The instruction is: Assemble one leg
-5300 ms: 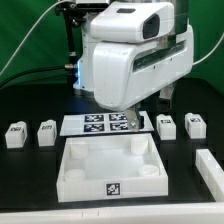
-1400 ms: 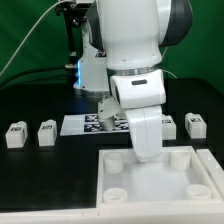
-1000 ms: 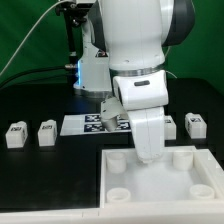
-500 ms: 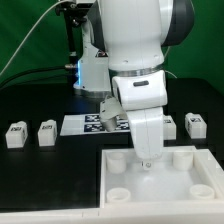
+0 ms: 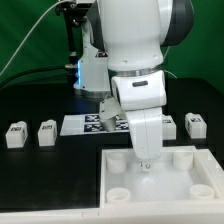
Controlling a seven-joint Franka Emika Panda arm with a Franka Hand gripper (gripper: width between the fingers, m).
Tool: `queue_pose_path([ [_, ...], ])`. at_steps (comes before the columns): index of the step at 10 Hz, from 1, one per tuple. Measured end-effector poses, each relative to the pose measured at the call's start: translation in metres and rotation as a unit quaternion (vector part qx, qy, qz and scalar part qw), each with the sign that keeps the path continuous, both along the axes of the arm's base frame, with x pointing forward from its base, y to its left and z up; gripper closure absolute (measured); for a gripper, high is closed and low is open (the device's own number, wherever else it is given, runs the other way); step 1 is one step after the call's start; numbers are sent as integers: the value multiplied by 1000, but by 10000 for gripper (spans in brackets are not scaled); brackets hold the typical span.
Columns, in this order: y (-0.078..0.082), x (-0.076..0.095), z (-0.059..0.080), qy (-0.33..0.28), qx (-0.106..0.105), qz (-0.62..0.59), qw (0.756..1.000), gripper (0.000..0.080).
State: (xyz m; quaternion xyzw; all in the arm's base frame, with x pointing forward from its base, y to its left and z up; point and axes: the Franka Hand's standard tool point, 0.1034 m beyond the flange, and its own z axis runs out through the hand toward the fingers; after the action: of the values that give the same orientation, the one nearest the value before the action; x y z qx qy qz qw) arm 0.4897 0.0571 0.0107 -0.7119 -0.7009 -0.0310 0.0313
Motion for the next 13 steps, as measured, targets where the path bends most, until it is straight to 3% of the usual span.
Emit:
queue_pose_path([
  [1,0,0,0,0,0,-1,1000,151],
  [2,4,0,10,-3,-2,-32,999,151],
  [4,28,-13,44,-10,-7,-96,995,151],
  [6,56,-22,64,-12,-2,-214,977,151],
  [8,86,-43,61,7,6,-347,938,151],
  [9,91,-43,61,9,9,-380,925,151],
  [13,93,-44,61,37,21,-560,827,151],
])
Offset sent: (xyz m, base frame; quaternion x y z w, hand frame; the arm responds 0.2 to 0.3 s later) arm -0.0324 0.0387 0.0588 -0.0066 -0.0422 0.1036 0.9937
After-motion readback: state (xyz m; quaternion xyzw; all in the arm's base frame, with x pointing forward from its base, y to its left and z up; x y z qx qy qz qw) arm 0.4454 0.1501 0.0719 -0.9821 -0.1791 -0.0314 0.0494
